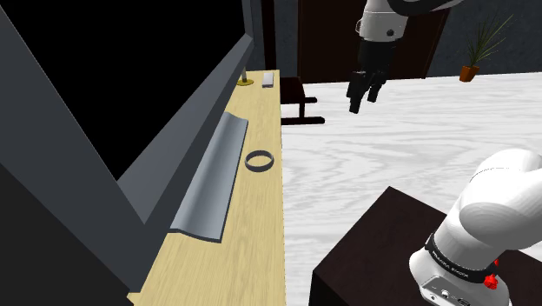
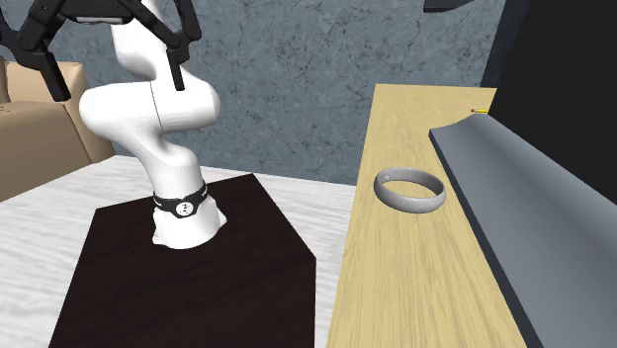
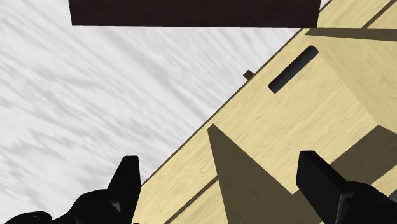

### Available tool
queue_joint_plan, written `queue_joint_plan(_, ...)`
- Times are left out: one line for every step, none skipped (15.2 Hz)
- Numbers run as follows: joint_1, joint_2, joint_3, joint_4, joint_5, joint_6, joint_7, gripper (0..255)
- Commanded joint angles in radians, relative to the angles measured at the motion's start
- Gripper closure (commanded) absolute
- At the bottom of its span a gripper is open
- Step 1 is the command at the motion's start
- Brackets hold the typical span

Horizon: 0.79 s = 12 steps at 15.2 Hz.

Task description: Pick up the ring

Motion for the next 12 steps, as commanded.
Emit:
queue_joint_plan(0.000,0.000,0.000,0.000,0.000,0.000,0.000,0)
queue_joint_plan(0.006,0.010,0.020,-0.005,0.014,0.021,0.027,0)
queue_joint_plan(0.013,0.021,0.041,-0.009,0.027,0.042,0.053,0)
queue_joint_plan(0.019,0.034,0.061,-0.011,0.040,0.063,0.080,0)
queue_joint_plan(0.024,0.049,0.082,-0.012,0.052,0.085,0.106,0)
queue_joint_plan(0.030,0.065,0.102,-0.011,0.063,0.107,0.133,0)
queue_joint_plan(0.035,0.082,0.123,-0.009,0.074,0.129,0.159,0)
queue_joint_plan(0.040,0.101,0.144,-0.006,0.083,0.151,0.185,0)
queue_joint_plan(0.044,0.121,0.164,-0.001,0.092,0.172,0.211,0)
queue_joint_plan(0.047,0.142,0.185,0.006,0.099,0.194,0.237,0)
queue_joint_plan(0.050,0.164,0.205,0.013,0.106,0.216,0.263,0)
queue_joint_plan(0.053,0.188,0.226,0.023,0.111,0.237,0.290,0)
